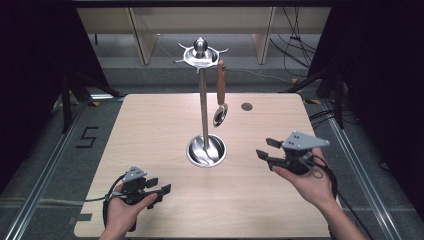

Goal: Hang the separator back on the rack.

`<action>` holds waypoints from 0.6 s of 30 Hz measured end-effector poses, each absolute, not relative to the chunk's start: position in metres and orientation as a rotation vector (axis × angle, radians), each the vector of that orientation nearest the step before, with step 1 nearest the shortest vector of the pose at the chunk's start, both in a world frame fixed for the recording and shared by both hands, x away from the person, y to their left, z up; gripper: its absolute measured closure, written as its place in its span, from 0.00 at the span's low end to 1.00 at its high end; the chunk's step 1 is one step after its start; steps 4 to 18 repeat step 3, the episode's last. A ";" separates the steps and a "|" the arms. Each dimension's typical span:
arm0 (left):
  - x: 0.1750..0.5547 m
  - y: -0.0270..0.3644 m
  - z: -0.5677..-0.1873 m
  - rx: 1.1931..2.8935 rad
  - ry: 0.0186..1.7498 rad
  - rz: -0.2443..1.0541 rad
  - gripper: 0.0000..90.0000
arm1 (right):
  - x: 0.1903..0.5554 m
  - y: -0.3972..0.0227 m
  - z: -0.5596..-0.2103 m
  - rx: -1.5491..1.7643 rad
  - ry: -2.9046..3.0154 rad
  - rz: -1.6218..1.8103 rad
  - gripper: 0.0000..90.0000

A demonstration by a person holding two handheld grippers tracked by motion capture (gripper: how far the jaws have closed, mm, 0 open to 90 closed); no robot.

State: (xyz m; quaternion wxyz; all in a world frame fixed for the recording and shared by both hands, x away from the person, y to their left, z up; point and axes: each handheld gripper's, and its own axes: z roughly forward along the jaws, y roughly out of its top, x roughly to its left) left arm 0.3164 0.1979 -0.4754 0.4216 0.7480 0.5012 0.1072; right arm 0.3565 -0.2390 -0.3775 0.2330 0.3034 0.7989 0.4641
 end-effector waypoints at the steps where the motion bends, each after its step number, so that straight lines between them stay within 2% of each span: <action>1: 0.316 0.196 -0.476 1.853 1.252 0.272 0.43 | 0.354 -0.241 -0.388 0.861 2.199 1.280 0.54; 3: 0.316 0.195 -0.475 1.860 1.244 0.258 0.43 | 0.351 -0.243 -0.399 0.905 2.260 1.243 0.53; 18: 0.316 0.195 -0.475 1.860 1.244 0.258 0.43 | 0.351 -0.243 -0.399 0.905 2.260 1.243 0.53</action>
